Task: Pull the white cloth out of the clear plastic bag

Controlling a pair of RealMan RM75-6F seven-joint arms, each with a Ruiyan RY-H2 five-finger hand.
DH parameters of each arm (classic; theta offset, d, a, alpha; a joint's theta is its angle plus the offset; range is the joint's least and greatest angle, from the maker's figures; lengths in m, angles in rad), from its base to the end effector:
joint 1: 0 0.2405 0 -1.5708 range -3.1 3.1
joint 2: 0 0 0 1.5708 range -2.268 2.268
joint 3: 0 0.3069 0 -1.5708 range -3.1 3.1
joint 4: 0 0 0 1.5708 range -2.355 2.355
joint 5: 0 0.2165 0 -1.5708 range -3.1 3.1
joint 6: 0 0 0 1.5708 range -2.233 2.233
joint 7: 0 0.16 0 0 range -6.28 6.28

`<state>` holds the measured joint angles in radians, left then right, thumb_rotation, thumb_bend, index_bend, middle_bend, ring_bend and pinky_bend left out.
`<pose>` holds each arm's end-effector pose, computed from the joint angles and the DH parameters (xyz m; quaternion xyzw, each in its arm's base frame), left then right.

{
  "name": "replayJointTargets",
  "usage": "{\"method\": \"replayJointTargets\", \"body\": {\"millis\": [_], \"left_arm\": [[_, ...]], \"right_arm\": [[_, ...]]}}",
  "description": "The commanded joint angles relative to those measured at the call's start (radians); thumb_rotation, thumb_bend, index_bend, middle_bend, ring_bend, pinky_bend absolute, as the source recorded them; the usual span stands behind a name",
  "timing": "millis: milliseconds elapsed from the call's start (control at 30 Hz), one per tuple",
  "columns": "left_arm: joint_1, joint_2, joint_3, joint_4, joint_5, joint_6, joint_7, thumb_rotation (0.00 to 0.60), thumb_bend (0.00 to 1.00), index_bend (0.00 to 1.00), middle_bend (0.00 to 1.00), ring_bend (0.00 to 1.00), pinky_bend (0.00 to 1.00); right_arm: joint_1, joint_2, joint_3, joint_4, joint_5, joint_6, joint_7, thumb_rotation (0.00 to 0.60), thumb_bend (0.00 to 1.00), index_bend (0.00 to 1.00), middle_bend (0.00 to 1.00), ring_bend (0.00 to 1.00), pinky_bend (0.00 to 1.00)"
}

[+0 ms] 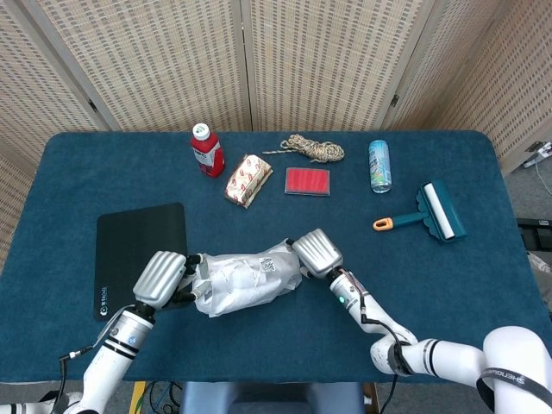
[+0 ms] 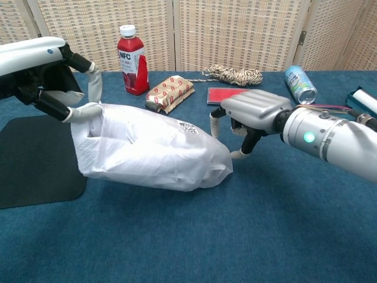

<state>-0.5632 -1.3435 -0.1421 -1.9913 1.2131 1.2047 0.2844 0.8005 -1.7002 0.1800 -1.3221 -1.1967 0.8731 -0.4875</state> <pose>-0.1530 0.3059 0.0529 -0.6637 -0.4516 -0.4764 0.3586 -0.1527 -0.3954 -0.0857 0.8094 -0.2817 0.3321 0.3939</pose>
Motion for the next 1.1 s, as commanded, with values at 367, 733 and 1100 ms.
{"method": "replayJointTargets", "body": {"millis": [367,733,1100], "left_arm": [[0.010,-0.003,0.002,0.008,0.005,0.001,-0.013,0.600,0.44,0.74,1.00,1.00,1.00],[0.018,-0.005,0.005,0.017,0.004,0.000,-0.019,0.600,0.44,0.74,1.00,1.00,1.00],[0.053,0.024,0.009,0.024,0.016,0.029,-0.062,0.600,0.44,0.74,1.00,1.00,1.00]], "right_arm": [[0.029,-0.037,0.002,0.045,0.069,-0.026,-0.031,0.600,0.27,0.48,1.00,1.00,1.00],[0.036,-0.048,-0.010,0.067,0.089,-0.031,-0.023,0.600,0.44,0.65,1.00,1.00,1.00],[-0.011,0.058,-0.024,-0.007,0.108,0.034,-0.046,0.600,0.50,0.69,1.00,1.00,1.00]]}}
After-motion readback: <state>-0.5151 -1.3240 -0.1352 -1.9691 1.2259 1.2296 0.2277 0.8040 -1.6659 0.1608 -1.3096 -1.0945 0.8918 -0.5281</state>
